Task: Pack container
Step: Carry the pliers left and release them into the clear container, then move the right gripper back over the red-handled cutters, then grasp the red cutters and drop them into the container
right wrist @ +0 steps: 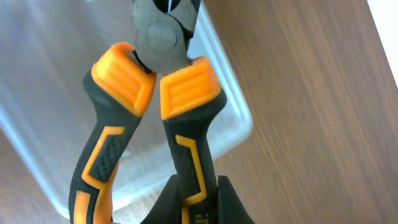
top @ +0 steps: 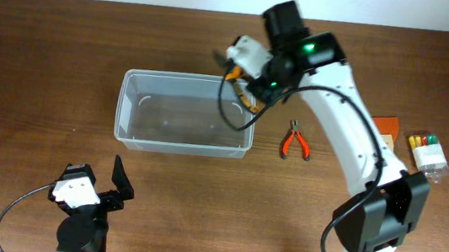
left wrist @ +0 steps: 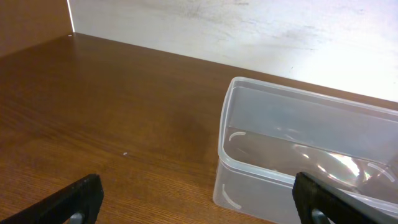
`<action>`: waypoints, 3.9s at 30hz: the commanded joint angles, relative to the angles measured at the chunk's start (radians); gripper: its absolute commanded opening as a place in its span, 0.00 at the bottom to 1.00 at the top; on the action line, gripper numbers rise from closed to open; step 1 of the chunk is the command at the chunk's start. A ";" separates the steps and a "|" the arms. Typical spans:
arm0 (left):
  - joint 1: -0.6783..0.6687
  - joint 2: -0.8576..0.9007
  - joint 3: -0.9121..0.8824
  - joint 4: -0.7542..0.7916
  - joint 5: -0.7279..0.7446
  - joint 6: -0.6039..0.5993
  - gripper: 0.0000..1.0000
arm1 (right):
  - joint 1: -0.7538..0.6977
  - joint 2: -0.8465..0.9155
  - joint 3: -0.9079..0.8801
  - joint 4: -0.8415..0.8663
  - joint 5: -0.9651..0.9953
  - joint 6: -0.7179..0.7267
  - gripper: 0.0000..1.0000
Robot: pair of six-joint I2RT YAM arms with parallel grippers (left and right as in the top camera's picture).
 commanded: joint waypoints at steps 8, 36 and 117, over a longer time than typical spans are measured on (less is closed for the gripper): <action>-0.003 -0.005 -0.003 -0.002 -0.003 0.009 0.99 | 0.069 0.027 -0.002 0.064 -0.105 -0.037 0.04; -0.003 -0.005 -0.003 -0.002 -0.004 0.009 0.99 | 0.093 0.248 -0.002 0.047 -0.153 -0.033 0.05; -0.003 -0.005 -0.003 -0.002 -0.004 0.009 0.99 | -0.286 0.183 -0.489 0.060 0.065 0.552 0.24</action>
